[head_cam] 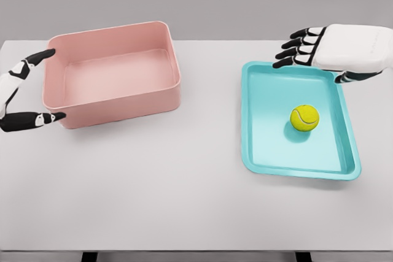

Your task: Put the tennis from the blue tray into the pink basket with both arms

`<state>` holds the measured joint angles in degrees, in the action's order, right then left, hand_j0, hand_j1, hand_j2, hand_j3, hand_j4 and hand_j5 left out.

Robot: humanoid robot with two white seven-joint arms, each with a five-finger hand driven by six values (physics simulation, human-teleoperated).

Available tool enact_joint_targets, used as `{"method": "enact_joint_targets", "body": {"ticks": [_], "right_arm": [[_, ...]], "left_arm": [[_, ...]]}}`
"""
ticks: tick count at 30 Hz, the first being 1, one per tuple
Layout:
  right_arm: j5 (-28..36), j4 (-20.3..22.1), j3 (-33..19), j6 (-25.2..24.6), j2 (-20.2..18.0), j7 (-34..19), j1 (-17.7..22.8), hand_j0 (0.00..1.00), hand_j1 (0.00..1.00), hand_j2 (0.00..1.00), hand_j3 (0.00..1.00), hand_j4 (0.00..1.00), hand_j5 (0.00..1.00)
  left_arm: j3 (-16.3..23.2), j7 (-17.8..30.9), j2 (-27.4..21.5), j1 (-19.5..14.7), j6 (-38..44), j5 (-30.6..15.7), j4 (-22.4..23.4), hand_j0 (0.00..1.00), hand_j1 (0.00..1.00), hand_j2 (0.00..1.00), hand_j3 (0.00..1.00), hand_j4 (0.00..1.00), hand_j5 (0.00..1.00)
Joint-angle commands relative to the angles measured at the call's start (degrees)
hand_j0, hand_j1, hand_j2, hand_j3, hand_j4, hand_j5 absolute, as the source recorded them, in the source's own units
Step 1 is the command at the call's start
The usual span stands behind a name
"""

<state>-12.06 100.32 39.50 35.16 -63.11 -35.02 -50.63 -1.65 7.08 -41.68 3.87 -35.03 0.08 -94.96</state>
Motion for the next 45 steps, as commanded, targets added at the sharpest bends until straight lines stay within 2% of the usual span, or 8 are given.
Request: {"method": "enact_joint_targets", "body": {"ticks": [1,6,8,10,12,21,28,45], "right_arm": [[0.3,0.1,0.0,-0.2,0.3,0.0,0.0,1.00,1.00,1.00,1.00,1.00,1.00],[1.2,0.1,0.8,-0.6,0.1,0.0,0.3,1.00,1.00,1.00,1.00,1.00,1.00],[1.7,-0.7,1.8,-9.5,-0.4,0.0,0.7,1.00,1.00,1.00,1.00,1.00,1.00],[1.7,-2.5,2.2,-18.9,-0.1,0.0,1.9,1.00,1.00,1.00,1.00,1.00,1.00],[1.8,-5.2,3.6,-21.1,0.2,0.0,2.1,1.00,1.00,1.00,1.00,1.00,1.00],[0.5,-9.0,9.2,-21.3,0.2,0.0,1.8,1.00,1.00,1.00,1.00,1.00,1.00],[0.5,-18.1,13.5,-21.1,7.1,0.0,1.7,1.00,1.00,1.00,1.00,1.00,1.00],[0.6,-17.9,16.7,-17.2,6.8,0.0,2.2,1.00,1.00,1.00,1.00,1.00,1.00]], "left_arm": [[-0.8,0.0,-0.1,0.0,0.0,-0.3,0.0,1.00,1.00,1.00,1.00,1.00,1.00],[-1.5,-0.5,0.1,0.1,0.0,-1.9,-0.4,1.00,1.00,1.00,1.00,1.00,1.00],[-1.3,-0.5,-2.3,4.9,0.0,-10.1,-2.2,1.00,1.00,1.00,1.00,1.00,1.00],[1.2,-0.5,-10.6,9.1,0.0,-15.9,-3.4,1.00,1.00,1.00,1.00,1.00,1.00],[5.4,-0.5,-14.0,9.9,0.0,-19.7,-4.6,1.00,1.00,1.00,1.00,1.00,1.00],[18.3,-0.5,-20.4,10.3,0.0,-24.7,-5.9,1.00,1.00,1.00,1.00,1.00,1.00],[19.0,-0.5,-20.6,10.5,0.0,-24.3,-5.3,1.00,1.00,1.00,1.00,1.00,1.00],[19.1,-0.1,-19.4,10.7,0.0,-23.7,-4.6,1.00,1.00,1.00,1.00,1.00,1.00]]}}
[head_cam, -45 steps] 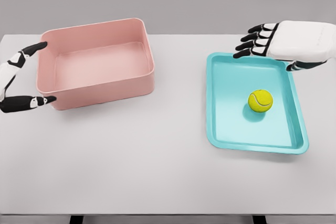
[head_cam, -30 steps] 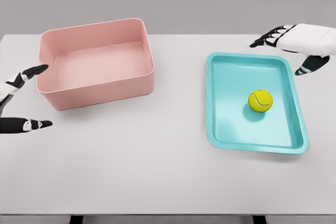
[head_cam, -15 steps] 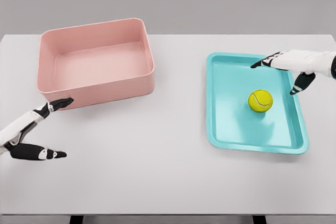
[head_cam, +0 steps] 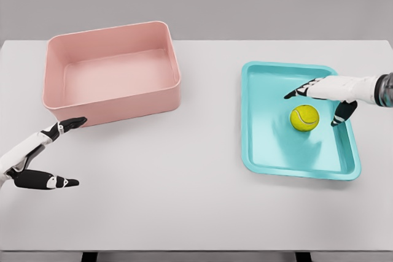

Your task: Put the tennis from the blue tray into the pink basket with both arms

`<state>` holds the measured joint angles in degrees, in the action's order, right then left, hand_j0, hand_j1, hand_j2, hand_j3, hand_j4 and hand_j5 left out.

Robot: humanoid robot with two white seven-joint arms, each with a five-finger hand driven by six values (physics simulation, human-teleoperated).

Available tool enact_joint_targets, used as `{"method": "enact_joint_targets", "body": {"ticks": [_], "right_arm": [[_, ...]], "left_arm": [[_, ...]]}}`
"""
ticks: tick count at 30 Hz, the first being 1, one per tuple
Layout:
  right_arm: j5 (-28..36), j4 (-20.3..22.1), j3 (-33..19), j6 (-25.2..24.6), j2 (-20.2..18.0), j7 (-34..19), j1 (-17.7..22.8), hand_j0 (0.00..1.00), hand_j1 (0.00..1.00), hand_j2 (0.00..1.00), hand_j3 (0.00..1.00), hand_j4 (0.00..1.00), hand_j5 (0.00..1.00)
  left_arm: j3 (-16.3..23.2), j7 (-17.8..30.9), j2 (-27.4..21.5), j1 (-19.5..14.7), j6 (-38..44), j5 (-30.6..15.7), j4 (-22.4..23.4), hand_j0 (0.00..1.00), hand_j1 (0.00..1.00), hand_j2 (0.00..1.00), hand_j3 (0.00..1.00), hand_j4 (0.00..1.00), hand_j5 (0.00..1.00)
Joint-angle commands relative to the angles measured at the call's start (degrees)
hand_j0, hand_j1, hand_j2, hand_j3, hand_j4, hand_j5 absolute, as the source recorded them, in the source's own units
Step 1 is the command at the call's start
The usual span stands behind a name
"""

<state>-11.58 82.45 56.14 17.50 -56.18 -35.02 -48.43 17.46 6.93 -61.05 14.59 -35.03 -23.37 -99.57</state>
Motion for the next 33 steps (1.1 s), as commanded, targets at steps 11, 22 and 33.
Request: {"method": "enact_joint_targets", "body": {"ticks": [11,22,33], "right_arm": [[0.2,0.3,2.4,1.2,0.5,0.0,0.0,1.00,1.00,1.00,1.00,1.00,1.00],[0.6,0.3,3.2,1.1,0.7,0.0,-0.1,0.64,0.64,0.64,0.64,0.64,0.64],[3.1,0.4,0.0,1.2,1.0,0.0,-0.8,0.33,0.33,0.33,0.33,0.33,0.33]], "left_arm": [[-0.1,0.0,0.8,0.1,0.0,-0.3,0.1,1.00,1.00,1.00,1.00,1.00,1.00],[-0.1,0.0,1.4,0.1,0.0,-0.3,0.1,1.00,1.00,1.00,1.00,1.00,1.00],[-0.1,0.0,1.5,0.1,0.0,0.0,0.1,1.00,1.00,1.00,1.00,1.00,1.00]]}}
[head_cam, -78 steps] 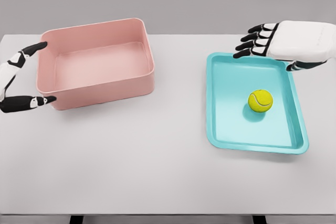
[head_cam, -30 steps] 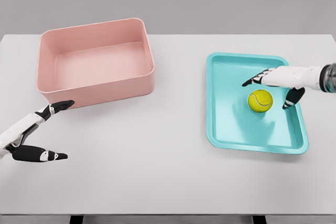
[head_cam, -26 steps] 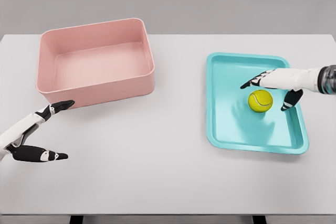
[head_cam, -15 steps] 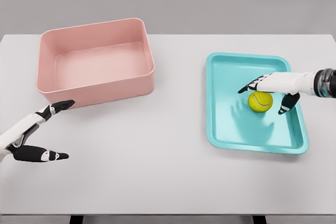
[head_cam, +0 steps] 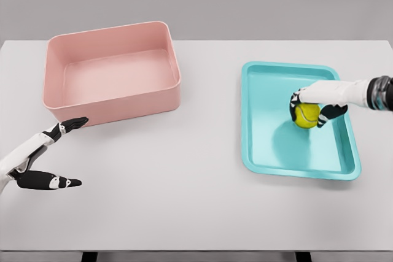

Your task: Put the tennis from the blue tray into the pink basket with both arms

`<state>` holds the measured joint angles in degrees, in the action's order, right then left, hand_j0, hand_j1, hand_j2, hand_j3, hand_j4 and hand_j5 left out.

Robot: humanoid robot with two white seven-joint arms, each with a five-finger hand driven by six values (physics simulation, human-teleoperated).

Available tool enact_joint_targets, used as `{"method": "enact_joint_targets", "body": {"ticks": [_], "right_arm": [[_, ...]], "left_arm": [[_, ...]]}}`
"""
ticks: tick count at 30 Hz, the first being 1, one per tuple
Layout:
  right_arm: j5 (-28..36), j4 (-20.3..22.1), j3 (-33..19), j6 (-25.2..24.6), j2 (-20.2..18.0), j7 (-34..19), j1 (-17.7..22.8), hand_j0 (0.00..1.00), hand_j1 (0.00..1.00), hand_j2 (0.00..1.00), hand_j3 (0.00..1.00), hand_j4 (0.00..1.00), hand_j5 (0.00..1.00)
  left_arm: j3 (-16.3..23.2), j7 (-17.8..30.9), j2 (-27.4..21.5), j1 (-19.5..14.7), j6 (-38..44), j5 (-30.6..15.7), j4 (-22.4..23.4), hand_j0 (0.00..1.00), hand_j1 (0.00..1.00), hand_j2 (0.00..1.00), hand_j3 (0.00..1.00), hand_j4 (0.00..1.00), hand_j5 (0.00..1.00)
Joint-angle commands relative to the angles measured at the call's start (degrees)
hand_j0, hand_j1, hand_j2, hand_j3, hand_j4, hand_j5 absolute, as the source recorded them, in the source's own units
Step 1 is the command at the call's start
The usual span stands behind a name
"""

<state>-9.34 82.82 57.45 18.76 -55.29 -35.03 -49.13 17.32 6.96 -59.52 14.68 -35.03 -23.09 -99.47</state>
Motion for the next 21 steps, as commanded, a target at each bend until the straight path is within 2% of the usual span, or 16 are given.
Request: {"method": "enact_joint_targets", "body": {"ticks": [1,3,5,8,11,13,15,16,19,21], "right_arm": [[0.8,0.1,-2.6,0.0,0.2,0.0,0.0,0.33,0.33,0.33,0.33,0.33,0.33],[0.7,1.3,-4.1,1.7,0.5,0.0,0.0,0.33,0.33,0.33,0.33,0.33,0.33],[0.7,4.0,-4.5,4.8,3.0,0.0,0.1,0.33,0.33,0.33,0.33,0.33,0.33],[0.1,6.6,-4.4,5.1,8.4,0.0,0.3,0.33,0.33,0.33,0.33,0.33,0.33],[-2.6,6.5,-4.3,5.3,18.3,0.0,0.8,0.34,0.34,0.34,0.34,0.34,0.34],[-5.9,6.4,-4.3,4.9,25.3,0.0,2.8,0.34,0.34,0.34,0.34,0.34,0.34],[-11.0,4.4,-4.3,4.4,32.3,0.0,3.9,0.34,0.34,0.34,0.34,0.34,0.34],[-12.1,1.7,-4.1,4.4,34.7,0.0,3.9,0.35,0.35,0.35,0.35,0.35,0.35],[-12.5,-4.4,-3.8,4.6,38.4,0.0,3.7,0.37,0.37,0.37,0.37,0.37,0.37],[-12.5,-4.7,-3.5,4.6,39.4,0.0,3.6,0.38,0.38,0.38,0.38,0.38,0.38]], "left_arm": [[0.0,0.0,-0.1,0.0,0.0,-0.3,0.0,1.00,1.00,1.00,1.00,1.00,1.00],[0.0,0.0,-0.1,0.0,0.0,-0.3,0.0,1.00,1.00,1.00,1.00,1.00,1.00],[0.0,0.0,0.0,0.0,0.0,-0.3,0.0,1.00,1.00,1.00,1.00,1.00,1.00],[0.0,0.0,0.0,0.0,0.0,-0.3,0.0,1.00,1.00,1.00,1.00,1.00,1.00],[0.0,0.0,0.0,0.0,0.0,-0.3,0.0,1.00,1.00,1.00,1.00,1.00,1.00],[0.1,0.0,0.0,0.0,0.0,-0.3,0.0,1.00,1.00,1.00,1.00,1.00,1.00],[0.1,0.0,0.1,0.0,0.0,-0.3,0.0,1.00,1.00,1.00,1.00,1.00,1.00],[0.1,0.0,0.1,0.0,0.0,-0.3,0.0,1.00,1.00,1.00,1.00,1.00,1.00],[0.1,0.0,0.1,0.0,0.0,-0.3,0.0,1.00,1.00,1.00,1.00,1.00,1.00],[0.1,0.0,0.1,0.0,0.0,-0.2,0.0,1.00,1.00,1.00,1.00,1.00,1.00]]}}
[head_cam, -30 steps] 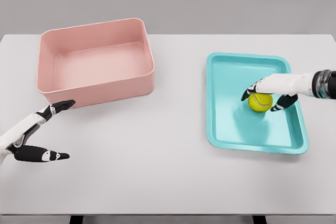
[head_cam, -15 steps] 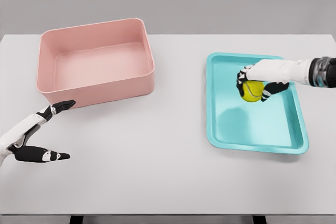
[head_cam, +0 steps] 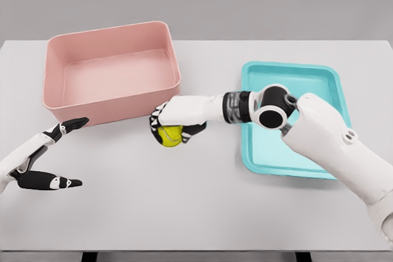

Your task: Put the tennis from the blue tray into the pink basket with both arms

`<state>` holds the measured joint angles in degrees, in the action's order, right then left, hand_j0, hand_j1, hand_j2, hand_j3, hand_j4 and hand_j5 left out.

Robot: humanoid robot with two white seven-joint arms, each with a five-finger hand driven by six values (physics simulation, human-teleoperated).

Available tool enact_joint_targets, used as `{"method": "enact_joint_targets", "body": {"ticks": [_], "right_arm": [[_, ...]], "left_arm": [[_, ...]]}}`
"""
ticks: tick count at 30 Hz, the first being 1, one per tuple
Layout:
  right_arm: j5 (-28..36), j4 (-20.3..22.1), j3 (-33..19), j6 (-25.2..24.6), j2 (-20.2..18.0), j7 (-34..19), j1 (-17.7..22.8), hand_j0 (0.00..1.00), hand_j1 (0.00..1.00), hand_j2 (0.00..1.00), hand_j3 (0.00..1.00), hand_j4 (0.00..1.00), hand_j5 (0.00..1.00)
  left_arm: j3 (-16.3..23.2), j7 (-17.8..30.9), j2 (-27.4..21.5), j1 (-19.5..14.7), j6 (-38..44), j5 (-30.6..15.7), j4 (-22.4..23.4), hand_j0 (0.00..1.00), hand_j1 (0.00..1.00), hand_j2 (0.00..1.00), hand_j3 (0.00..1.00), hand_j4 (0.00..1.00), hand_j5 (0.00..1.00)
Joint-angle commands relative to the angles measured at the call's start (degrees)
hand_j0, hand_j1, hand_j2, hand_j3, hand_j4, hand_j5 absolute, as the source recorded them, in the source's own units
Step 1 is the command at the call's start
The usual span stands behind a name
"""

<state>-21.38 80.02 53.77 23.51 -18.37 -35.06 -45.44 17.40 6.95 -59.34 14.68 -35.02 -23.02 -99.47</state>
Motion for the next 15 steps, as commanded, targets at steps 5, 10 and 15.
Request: {"method": "enact_joint_targets", "body": {"ticks": [5,10,15], "right_arm": [[-1.2,-1.6,1.2,-0.1,3.4,0.1,0.1,0.83,0.83,0.83,0.83,0.83,0.83],[-1.2,-1.1,1.1,0.0,3.2,0.1,0.1,1.00,1.00,1.00,1.00,1.00,1.00],[-0.3,7.6,-4.5,0.8,-2.4,0.1,0.1,1.00,1.00,1.00,1.00,1.00,1.00]], "left_arm": [[-0.1,0.0,-0.1,0.0,0.0,-0.1,0.0,1.00,1.00,1.00,1.00,1.00,1.00],[-0.1,0.0,-0.1,0.0,0.0,0.1,0.0,1.00,1.00,1.00,1.00,1.00,1.00],[0.0,0.0,-0.1,0.0,0.0,0.1,0.0,1.00,1.00,1.00,1.00,1.00,1.00]]}}
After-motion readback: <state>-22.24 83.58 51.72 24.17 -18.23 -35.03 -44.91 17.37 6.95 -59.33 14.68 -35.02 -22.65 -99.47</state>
